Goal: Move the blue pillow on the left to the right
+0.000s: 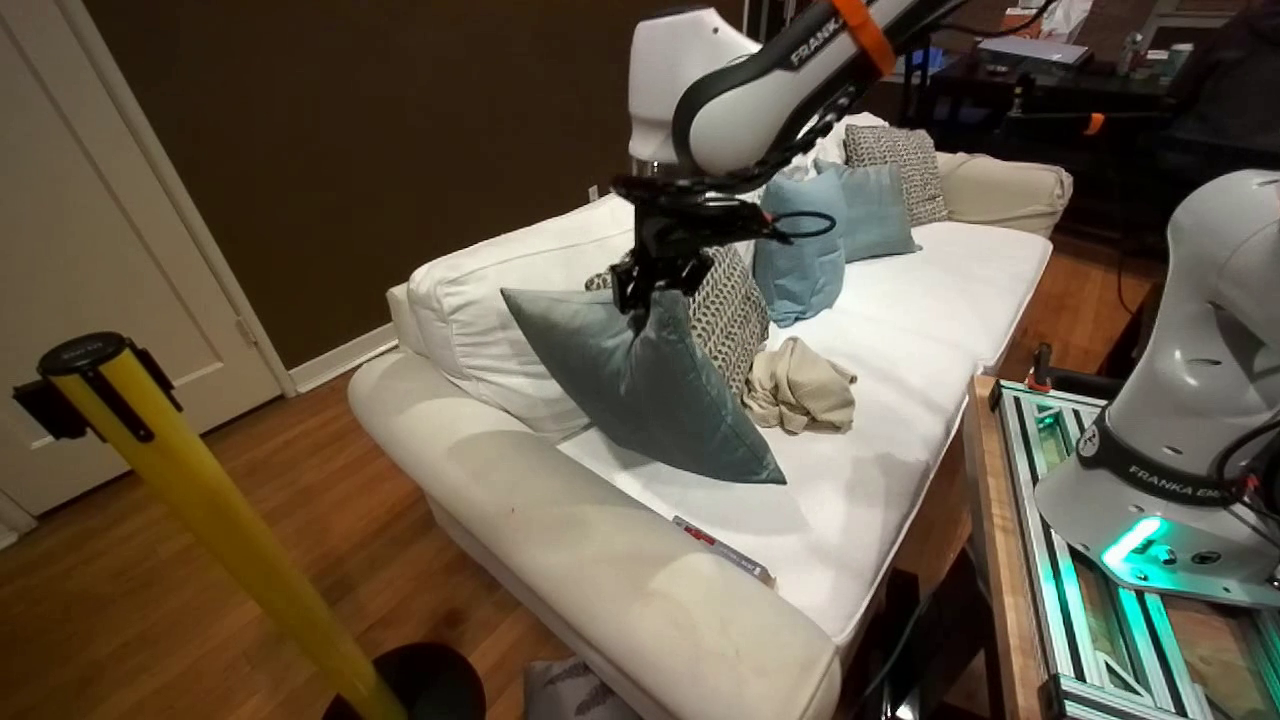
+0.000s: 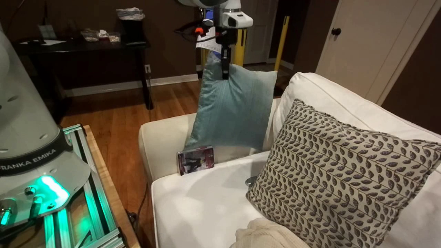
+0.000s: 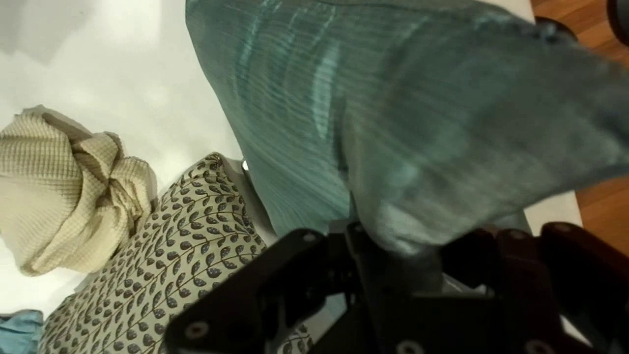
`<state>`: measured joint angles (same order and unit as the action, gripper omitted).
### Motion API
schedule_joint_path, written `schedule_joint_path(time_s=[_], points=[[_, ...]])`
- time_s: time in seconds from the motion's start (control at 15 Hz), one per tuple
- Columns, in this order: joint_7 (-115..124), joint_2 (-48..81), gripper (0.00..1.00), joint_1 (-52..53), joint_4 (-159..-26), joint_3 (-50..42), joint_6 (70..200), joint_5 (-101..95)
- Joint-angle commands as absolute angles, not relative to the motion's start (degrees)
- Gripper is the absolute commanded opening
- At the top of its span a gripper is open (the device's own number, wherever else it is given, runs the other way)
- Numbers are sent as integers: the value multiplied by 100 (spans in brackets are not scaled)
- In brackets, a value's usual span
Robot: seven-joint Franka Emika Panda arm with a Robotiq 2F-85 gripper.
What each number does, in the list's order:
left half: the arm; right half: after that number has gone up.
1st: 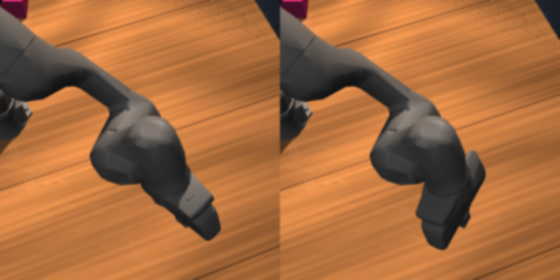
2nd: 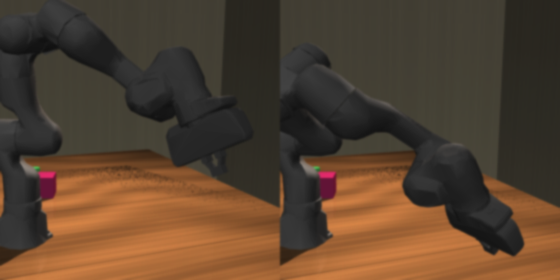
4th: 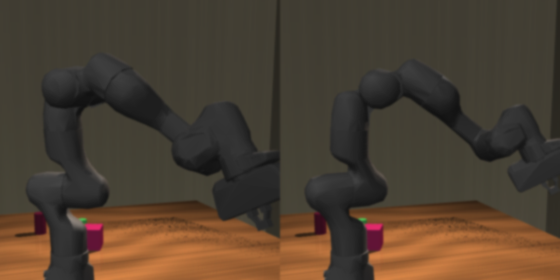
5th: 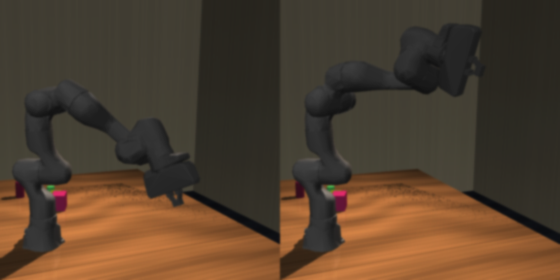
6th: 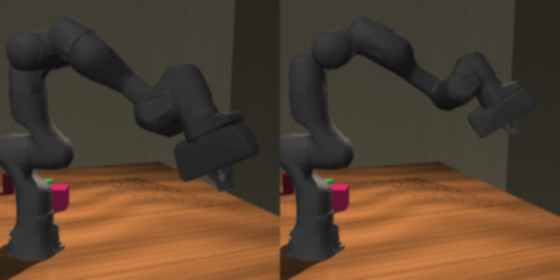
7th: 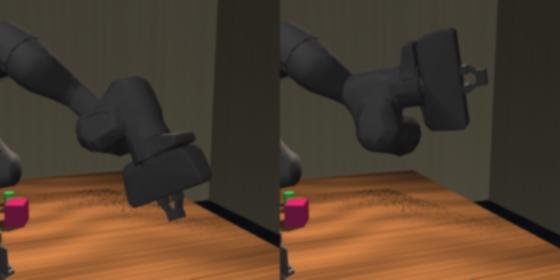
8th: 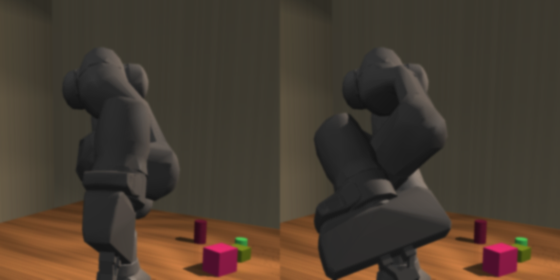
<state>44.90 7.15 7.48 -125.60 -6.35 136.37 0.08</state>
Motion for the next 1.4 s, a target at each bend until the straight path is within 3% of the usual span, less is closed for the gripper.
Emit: schedule_joint_path(time_s=[0.0,0.67,1.33], points=[[5077,-363,5,397,-13320,-547,13703,224],[6581,-1570,5,-640,-14934,-508,14421,323],[8419,-231,5,-1822,-13640,-734,15048,-801]])
